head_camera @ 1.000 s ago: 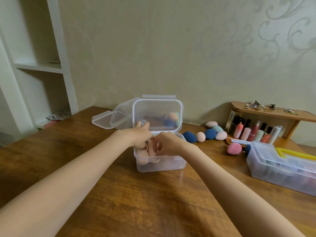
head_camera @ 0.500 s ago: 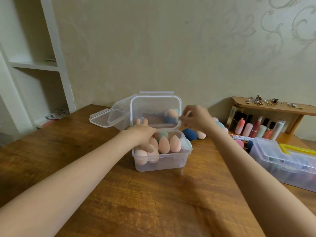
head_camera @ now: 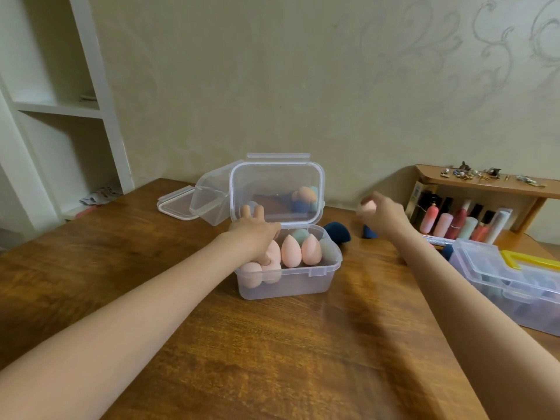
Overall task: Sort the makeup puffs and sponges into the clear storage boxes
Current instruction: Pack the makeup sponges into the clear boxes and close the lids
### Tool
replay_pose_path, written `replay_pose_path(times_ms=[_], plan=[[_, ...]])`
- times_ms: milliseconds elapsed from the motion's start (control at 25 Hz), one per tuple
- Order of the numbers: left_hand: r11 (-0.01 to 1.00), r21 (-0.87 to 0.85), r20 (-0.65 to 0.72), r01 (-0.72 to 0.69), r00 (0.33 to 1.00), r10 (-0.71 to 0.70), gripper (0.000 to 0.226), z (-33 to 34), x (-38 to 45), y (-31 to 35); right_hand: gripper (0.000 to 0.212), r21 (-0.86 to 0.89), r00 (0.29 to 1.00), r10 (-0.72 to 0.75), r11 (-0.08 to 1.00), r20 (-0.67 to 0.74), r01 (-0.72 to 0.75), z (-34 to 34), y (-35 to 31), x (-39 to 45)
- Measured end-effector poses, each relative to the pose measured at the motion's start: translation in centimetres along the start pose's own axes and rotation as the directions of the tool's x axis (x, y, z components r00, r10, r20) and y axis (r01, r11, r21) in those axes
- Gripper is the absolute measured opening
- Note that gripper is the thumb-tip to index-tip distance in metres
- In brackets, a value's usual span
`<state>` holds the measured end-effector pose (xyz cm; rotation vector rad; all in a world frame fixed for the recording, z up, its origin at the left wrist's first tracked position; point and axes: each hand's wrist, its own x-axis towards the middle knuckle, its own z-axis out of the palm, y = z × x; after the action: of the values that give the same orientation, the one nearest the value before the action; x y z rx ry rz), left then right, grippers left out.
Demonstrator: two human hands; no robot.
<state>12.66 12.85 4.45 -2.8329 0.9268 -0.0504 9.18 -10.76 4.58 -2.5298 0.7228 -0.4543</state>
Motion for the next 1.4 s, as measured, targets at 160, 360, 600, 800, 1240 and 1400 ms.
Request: replay_pose_path(times_ms=[160,360,600,800,1240,1400], plan=[[0.999,-0.039,0.001,-0.010,1.000,0.010,0.047,0.2,-0.2,-0.2,0.023,0.432,0.985,-0.170,0.889,0.012,0.149,-2.6,-4.2,-4.1],[0.994,-0.108,0.012,0.000,1.000,0.002,0.034,-0.3,-0.8,-0.1,0.032,0.083,0.765,-0.308,0.944,0.566,0.319,0.2,-7.1,-7.3],[0.987,-0.157,0.123,0.023,0.992,-0.003,0.044,-1.0,-0.8,-0.3,0.008,-0.202,0.719,-0.389,0.784,0.576,0.587,2.6,-7.4,-7.0],[0.993,-0.119,0.074,0.006,0.997,0.003,0.040,-1.3,-0.3,0.9,0.026,-0.332,0.704,-0.398,0.675,0.589,0.659,3.6,-7.9,-7.0],[0.998,0.068,0.227,0.013,0.973,-0.028,0.080,-2.4,3.5,3.7,0.027,-0.045,0.981,-0.054,0.997,0.186,0.063,-2.1,1.3,3.4],[0.992,0.124,0.248,-0.020,0.969,-0.012,0.079,-2.5,4.8,4.0,0.036,-0.307,0.987,-0.084,0.944,0.139,0.123,1.2,4.2,6.7]])
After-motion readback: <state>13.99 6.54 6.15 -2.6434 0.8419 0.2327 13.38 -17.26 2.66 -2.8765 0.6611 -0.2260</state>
